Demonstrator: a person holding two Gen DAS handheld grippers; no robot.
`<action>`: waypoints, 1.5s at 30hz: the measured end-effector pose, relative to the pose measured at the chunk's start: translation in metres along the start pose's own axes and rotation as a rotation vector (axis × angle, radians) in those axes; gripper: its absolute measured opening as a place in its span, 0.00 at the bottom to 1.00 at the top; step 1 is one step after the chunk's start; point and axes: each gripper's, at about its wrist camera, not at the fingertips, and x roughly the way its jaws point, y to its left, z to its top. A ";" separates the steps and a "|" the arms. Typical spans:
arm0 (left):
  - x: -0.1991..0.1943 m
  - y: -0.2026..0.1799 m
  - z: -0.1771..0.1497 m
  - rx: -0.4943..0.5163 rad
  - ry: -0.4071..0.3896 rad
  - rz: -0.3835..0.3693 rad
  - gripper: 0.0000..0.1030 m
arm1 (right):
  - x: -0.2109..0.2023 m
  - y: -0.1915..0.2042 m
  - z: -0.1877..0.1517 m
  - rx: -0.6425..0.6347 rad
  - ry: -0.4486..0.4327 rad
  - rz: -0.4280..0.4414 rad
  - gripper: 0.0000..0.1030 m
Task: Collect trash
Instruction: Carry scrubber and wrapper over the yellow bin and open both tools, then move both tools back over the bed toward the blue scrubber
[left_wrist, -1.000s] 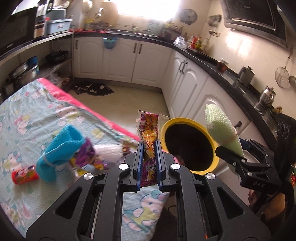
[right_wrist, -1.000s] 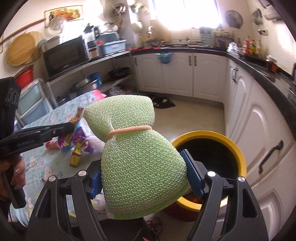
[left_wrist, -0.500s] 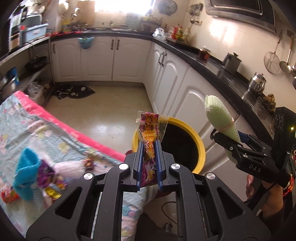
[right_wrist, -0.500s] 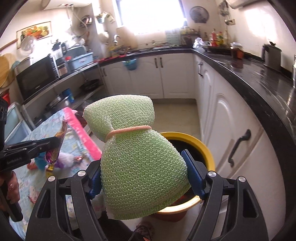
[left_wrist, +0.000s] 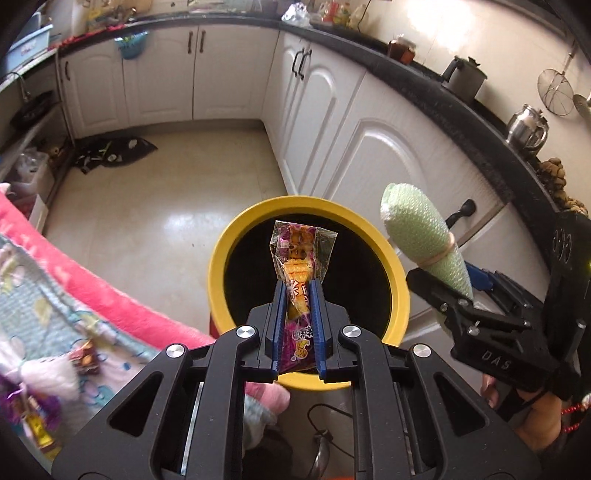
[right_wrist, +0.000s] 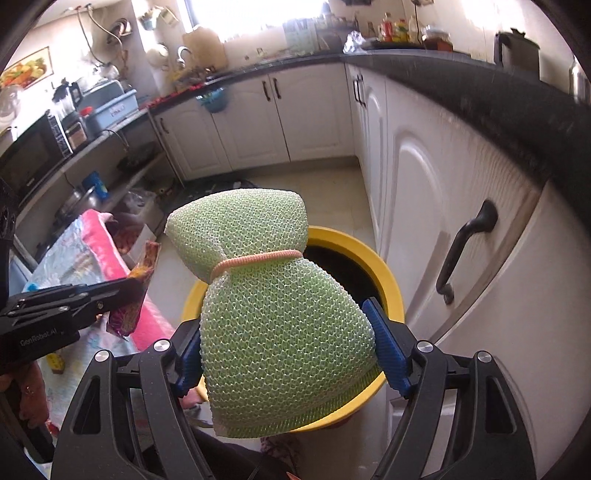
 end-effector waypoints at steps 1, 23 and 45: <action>0.005 0.000 0.001 -0.003 0.003 0.000 0.09 | 0.005 -0.002 -0.001 0.004 0.012 -0.004 0.72; -0.001 0.031 -0.003 -0.046 -0.010 0.048 0.77 | 0.024 -0.016 -0.022 0.042 0.051 -0.038 0.81; -0.111 0.076 -0.058 -0.157 -0.183 0.155 0.90 | -0.053 0.060 -0.014 -0.059 -0.119 0.072 0.88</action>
